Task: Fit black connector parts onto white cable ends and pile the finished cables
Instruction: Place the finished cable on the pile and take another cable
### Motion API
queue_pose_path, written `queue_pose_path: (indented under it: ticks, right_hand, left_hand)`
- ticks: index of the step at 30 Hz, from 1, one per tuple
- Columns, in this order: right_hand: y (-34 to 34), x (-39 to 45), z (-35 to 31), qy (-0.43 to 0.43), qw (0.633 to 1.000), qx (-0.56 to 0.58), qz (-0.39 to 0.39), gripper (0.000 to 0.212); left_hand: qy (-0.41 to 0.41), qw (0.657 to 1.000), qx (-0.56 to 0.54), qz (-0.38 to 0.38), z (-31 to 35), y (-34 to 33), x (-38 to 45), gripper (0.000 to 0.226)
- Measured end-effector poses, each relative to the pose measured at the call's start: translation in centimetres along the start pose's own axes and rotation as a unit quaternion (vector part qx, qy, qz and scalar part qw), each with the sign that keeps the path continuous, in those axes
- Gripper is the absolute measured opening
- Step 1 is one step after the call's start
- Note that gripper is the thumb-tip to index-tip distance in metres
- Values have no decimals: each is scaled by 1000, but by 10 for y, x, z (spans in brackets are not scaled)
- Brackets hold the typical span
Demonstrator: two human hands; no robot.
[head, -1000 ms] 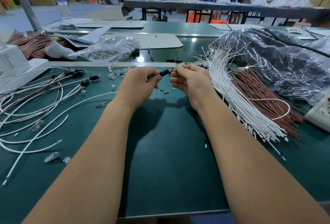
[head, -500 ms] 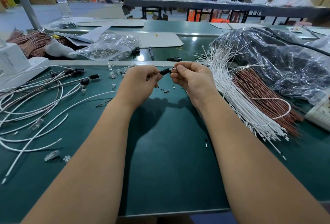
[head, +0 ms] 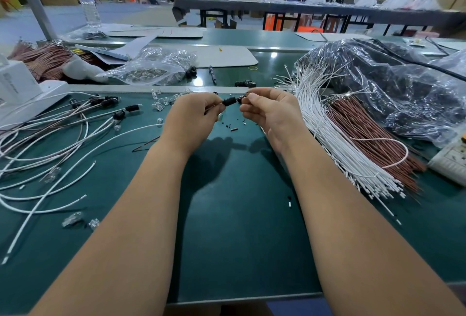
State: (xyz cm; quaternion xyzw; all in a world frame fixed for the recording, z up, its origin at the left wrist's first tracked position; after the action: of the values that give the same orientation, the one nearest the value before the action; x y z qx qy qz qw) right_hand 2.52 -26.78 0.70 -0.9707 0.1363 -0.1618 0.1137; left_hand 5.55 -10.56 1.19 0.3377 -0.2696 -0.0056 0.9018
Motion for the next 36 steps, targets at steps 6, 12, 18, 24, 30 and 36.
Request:
queue_pose_path:
  ticks: [6, 12, 18, 24, 30, 36]
  right_hand:
    - [2, 1, 0, 14, 1000, -13, 6, 9]
    - [1, 0, -2, 25, 1000, -10, 4, 8]
    - [-1, -1, -3, 33, 999, -3, -3, 16]
    - [-2, -2, -5, 20, 1000, 6, -20, 17]
    - [-3, -3, -6, 31, 999, 6, -17, 8]
    - [-3, -1, -4, 14, 999, 36, -20, 15]
  left_hand:
    - [-13, 1000, 19, -2, 3, 1, -1, 14]
    - [-24, 999, 30, 5, 6, 2, -2, 15]
    - [-1, 1000, -2, 6, 5, 0, -2, 12]
    - [-5, 1000, -4, -5, 7, -3, -2, 12]
    - [-4, 1000, -10, 2, 5, -3, -1, 10]
    - [-2, 1000, -18, 5, 4, -3, 0, 10]
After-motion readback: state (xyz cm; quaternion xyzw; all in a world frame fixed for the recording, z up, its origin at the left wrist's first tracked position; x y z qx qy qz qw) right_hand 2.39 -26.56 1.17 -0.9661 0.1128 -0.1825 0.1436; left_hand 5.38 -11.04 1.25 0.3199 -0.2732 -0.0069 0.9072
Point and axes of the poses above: each hand's wrist, its own x-axis towards the middle knuckle, its own y-axis out of the back of the hand, z = x × y, the point moved 4 cm from there along x, towards the middle knuckle, and after that the axes turned 9 degrees about y, right-handed, at the moved point
